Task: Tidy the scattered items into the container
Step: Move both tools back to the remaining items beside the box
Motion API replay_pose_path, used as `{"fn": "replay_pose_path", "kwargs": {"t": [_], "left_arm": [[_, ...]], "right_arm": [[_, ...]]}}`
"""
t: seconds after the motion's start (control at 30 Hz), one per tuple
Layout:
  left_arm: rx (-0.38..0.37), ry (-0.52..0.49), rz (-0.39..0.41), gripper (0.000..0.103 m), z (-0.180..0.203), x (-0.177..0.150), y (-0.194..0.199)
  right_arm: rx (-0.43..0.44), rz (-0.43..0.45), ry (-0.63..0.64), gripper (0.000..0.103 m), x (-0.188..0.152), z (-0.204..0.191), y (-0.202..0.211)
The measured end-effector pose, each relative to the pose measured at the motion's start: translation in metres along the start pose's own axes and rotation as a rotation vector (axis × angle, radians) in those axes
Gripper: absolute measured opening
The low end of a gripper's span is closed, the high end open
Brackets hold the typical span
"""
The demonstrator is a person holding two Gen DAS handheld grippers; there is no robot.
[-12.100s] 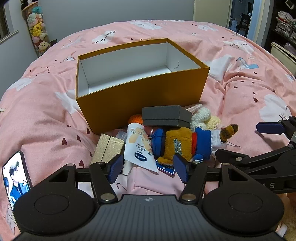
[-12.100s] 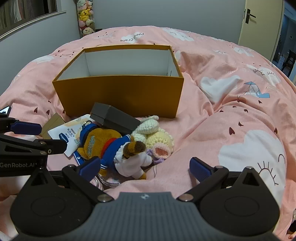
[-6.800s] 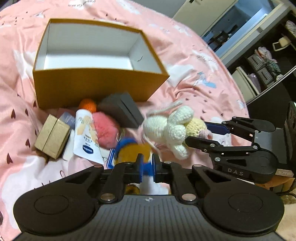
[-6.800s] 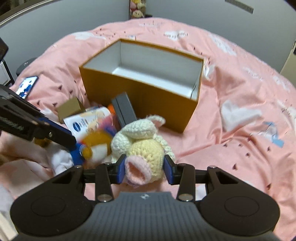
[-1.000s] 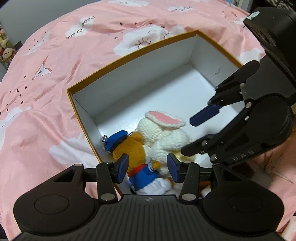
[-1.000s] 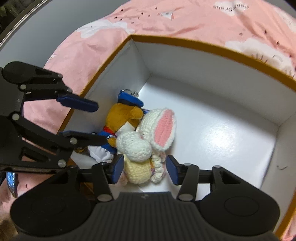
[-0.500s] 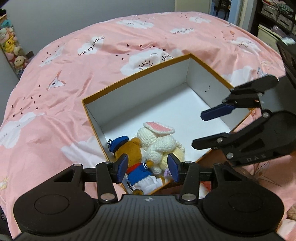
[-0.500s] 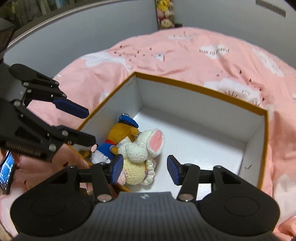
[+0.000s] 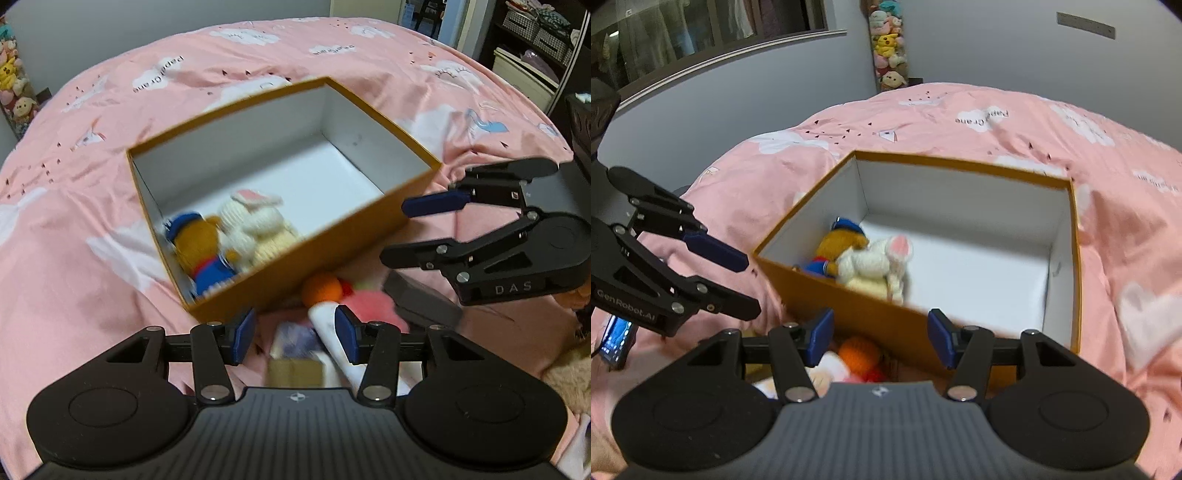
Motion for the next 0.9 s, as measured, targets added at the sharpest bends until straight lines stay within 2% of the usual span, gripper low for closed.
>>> {"fn": "replay_pose_path", "kwargs": {"t": [0.2, 0.43, 0.57, 0.67, 0.9], "left_arm": [[-0.035, 0.106, -0.009, 0.055, 0.014, -0.027, 0.007], [0.03, 0.201, 0.015, 0.054, 0.012, -0.048, 0.013], [0.016, 0.255, 0.006, 0.045, 0.015, -0.056, 0.012], [-0.007, 0.308, -0.003, 0.043, 0.019, -0.058, 0.006], [-0.013, 0.34, -0.037, 0.041, 0.027, -0.063, -0.014]], "right_arm": [[0.025, -0.06, -0.042, 0.051, -0.041, -0.014, 0.022], [-0.018, -0.082, -0.032, 0.051, -0.067, -0.02, 0.032], [-0.033, -0.078, 0.002, 0.051, -0.073, -0.025, 0.033], [-0.071, -0.084, 0.014, 0.051, -0.076, -0.019, 0.032], [-0.129, -0.105, 0.073, 0.051, -0.086, -0.012, 0.027]]}}
Point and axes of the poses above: each gripper's, at about its wrist camera, not at the fingertips, and y roughly against the way its jaws point, z to its right, x to its top, the point moved 10 cm from there along -y, roughly the way its jaws point, and after that the axes turned 15 degrees about z, right-handed, at the moved point
